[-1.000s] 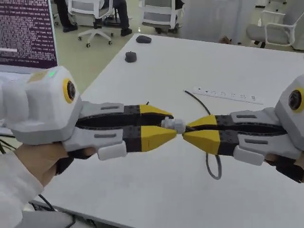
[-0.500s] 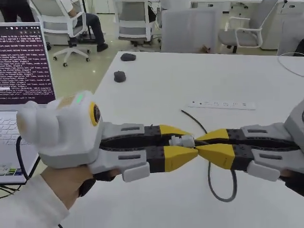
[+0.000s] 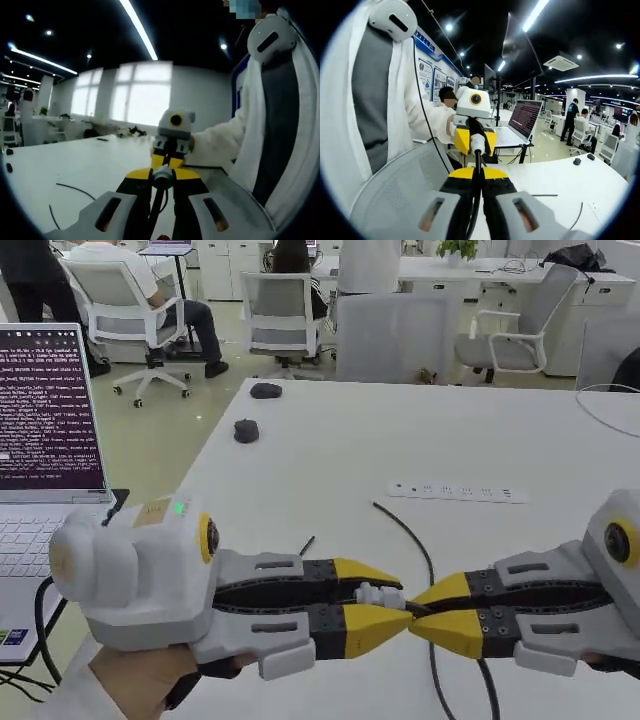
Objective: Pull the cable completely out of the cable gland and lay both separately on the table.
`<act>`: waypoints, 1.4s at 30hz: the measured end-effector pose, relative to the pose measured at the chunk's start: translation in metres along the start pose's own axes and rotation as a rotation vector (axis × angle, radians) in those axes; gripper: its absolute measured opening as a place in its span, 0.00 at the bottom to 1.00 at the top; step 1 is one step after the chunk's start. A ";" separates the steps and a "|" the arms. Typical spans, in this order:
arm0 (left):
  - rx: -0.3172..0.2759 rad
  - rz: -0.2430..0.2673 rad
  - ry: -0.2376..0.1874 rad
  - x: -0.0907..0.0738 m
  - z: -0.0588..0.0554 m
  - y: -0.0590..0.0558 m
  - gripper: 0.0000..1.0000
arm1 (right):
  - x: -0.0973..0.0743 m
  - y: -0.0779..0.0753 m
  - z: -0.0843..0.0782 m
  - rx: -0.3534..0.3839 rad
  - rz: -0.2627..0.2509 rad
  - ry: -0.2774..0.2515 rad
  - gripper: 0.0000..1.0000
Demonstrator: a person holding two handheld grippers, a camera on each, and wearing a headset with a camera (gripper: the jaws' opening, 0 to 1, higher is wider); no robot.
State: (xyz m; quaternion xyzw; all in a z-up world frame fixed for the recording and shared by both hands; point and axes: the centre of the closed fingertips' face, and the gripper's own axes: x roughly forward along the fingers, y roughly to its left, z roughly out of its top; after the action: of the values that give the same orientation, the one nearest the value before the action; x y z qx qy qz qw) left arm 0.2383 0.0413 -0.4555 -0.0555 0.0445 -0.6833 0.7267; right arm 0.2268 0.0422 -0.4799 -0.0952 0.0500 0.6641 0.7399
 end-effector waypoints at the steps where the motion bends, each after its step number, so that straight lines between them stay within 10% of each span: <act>1: -0.008 0.000 -0.005 -0.001 0.001 0.001 0.16 | -0.002 -0.001 -0.002 -0.001 -0.004 0.004 0.02; 11: -0.040 0.019 -0.017 -0.002 0.003 0.007 0.16 | -0.025 -0.013 -0.042 -0.004 -0.051 0.123 0.02; 21: -0.040 0.035 -0.009 -0.003 0.002 0.008 0.16 | -0.030 -0.017 -0.052 0.040 -0.079 0.110 0.02; 31: -0.038 0.063 0.000 -0.003 0.005 0.014 0.16 | -0.033 -0.023 -0.014 0.163 -0.103 -0.032 0.13; 42: -0.010 0.017 0.051 0.012 -0.003 0.000 0.16 | -0.011 -0.017 0.038 0.090 -0.036 -0.135 0.17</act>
State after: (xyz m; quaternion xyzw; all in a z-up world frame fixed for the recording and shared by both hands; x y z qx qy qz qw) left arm 0.2389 0.0295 -0.4586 -0.0412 0.0668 -0.6780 0.7309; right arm 0.2405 0.0377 -0.4397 -0.0177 0.0280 0.6527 0.7569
